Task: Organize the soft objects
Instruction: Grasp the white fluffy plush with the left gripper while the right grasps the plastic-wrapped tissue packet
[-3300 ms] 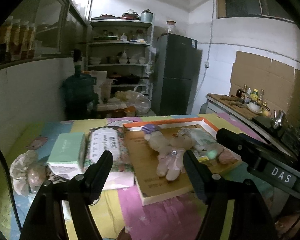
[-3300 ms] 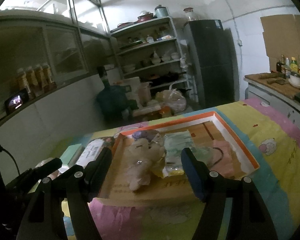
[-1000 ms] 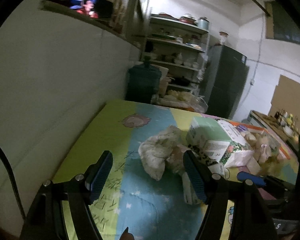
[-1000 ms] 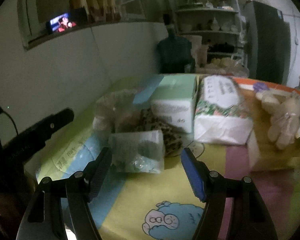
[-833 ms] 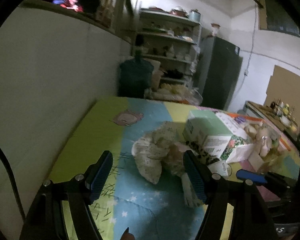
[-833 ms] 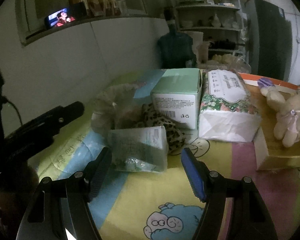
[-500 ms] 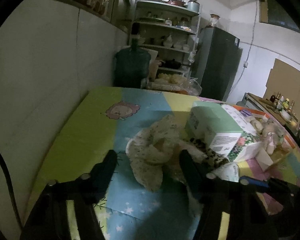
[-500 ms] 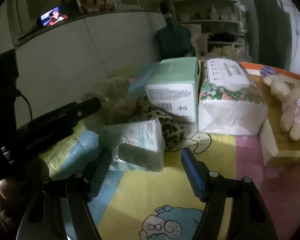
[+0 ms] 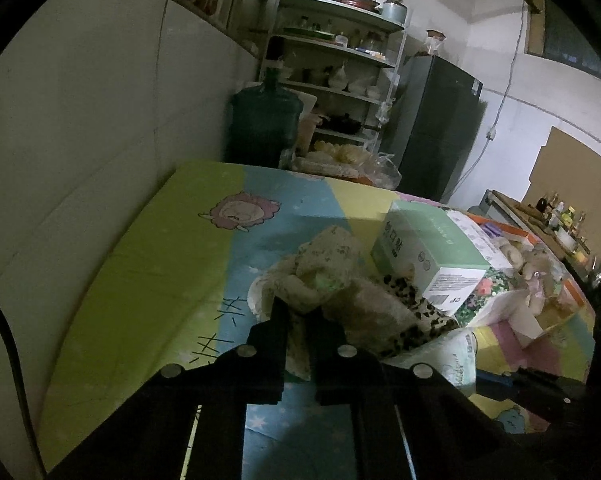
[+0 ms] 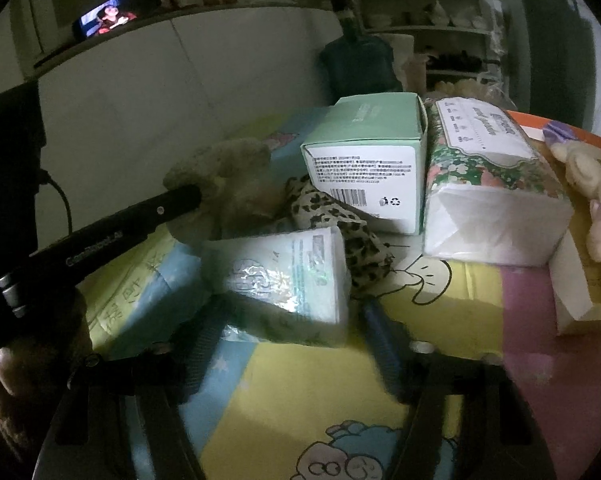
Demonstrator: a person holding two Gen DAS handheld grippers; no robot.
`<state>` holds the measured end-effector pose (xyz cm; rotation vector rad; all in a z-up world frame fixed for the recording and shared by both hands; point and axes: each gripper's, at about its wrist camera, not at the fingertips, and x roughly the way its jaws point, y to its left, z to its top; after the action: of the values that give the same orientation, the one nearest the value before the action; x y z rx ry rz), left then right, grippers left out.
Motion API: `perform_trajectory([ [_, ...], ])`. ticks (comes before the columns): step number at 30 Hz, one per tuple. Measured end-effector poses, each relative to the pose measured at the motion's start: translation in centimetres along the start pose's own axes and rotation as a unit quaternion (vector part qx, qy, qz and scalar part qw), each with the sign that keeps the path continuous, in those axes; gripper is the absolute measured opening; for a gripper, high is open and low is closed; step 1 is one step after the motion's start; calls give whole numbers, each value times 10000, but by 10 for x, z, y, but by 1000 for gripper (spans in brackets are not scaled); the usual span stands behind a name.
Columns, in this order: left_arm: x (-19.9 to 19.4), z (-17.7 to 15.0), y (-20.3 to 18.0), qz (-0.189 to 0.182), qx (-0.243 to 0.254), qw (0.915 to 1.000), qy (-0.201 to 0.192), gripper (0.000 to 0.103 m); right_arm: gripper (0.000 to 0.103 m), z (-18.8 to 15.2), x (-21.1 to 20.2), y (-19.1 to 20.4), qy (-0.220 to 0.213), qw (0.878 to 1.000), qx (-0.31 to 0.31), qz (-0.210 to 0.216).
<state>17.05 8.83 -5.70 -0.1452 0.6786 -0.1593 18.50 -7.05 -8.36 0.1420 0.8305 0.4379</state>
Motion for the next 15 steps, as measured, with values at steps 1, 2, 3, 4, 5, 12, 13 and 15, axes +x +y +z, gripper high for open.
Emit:
perform_trajectory([
  [1, -2, 0, 0, -2, -11, 10000, -34, 9, 48, 1, 0, 2, -11, 10000, -18, -20],
  [2, -2, 0, 1, -1, -15, 10000, -47, 9, 44, 1, -1, 3, -30, 10000, -41, -24],
  [3, -3, 0, 0, 6, -21, 10000, -68, 9, 40, 0, -4, 4, -45, 10000, -44, -20],
  [4, -4, -1, 0, 13, -23, 10000, -88, 9, 39, 0, -5, 5, -51, 10000, -39, -13],
  [5, -5, -1, 0, 16, -21, 9999, -103, 8, 36, 0, -5, 6, -56, 10000, -40, -8],
  [12, -15, -1, 2, 68, -19, 9996, -291, 7, 28, -1, -17, 11, -158, 9998, -115, 2],
  [13, -17, -2, 2, 69, -33, 9994, -325, 7, 27, -1, -19, 12, -167, 9998, -116, 8],
  [15, -22, -1, 3, 69, -64, 9992, -382, 7, 25, -2, -23, 12, -200, 9997, -99, 42],
])
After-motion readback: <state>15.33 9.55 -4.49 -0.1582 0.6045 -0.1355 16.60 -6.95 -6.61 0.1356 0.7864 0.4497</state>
